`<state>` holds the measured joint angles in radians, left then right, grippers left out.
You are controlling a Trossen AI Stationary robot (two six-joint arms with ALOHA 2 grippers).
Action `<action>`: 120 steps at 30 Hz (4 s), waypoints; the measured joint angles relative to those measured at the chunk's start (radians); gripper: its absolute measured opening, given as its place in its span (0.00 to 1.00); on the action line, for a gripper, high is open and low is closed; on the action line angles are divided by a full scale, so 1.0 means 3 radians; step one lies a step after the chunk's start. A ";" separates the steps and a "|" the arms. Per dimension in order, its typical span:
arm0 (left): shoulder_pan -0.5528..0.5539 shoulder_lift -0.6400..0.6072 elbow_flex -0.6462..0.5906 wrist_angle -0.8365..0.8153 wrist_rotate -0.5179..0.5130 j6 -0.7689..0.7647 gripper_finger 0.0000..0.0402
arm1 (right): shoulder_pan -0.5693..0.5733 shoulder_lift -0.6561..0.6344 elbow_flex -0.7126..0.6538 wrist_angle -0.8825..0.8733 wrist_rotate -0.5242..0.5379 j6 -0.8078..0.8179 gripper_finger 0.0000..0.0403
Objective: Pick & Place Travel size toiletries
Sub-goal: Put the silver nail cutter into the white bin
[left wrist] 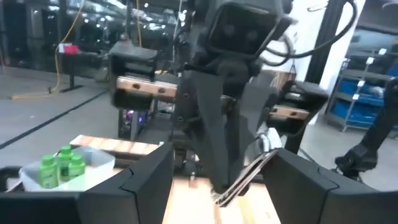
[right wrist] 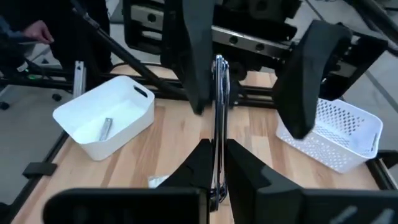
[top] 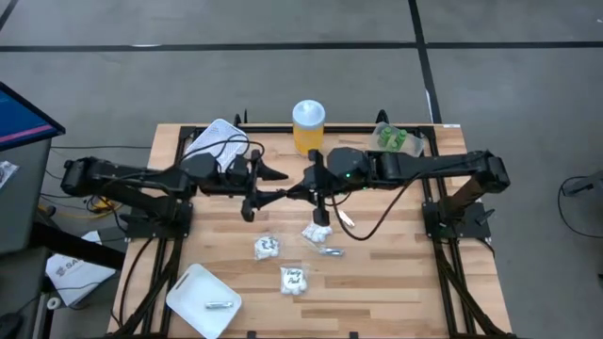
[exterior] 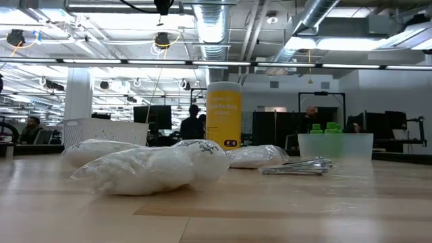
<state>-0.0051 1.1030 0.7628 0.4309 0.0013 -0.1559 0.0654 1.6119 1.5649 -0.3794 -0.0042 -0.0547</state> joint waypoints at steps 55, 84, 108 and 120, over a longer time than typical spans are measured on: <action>-0.2763 0.0349 0.0003 -0.3494 0.0108 -0.2214 0.03 | -0.0308 -0.0865 0.0004 -0.1836 0.0016 0.0359 0.35; -0.2687 0.0041 0.0000 -0.3475 0.0038 -0.2962 0.46 | -0.0315 0.0347 0.0005 -0.2520 0.0015 0.0468 0.61; -0.1832 -0.1141 0.0000 -0.3175 -0.1777 -0.2282 0.57 | -0.0310 0.0663 -0.1723 -0.1279 -0.0398 0.1521 0.61; -0.1602 -0.1052 -0.0001 -0.3125 -0.1770 -0.2112 0.57 | -0.0242 0.0673 -0.1841 -0.1139 -0.0053 0.1545 0.16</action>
<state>-0.4858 0.7876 0.7624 -0.5066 -0.5297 -0.7895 -0.0071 1.8137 1.0126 -0.7210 -0.0200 0.4088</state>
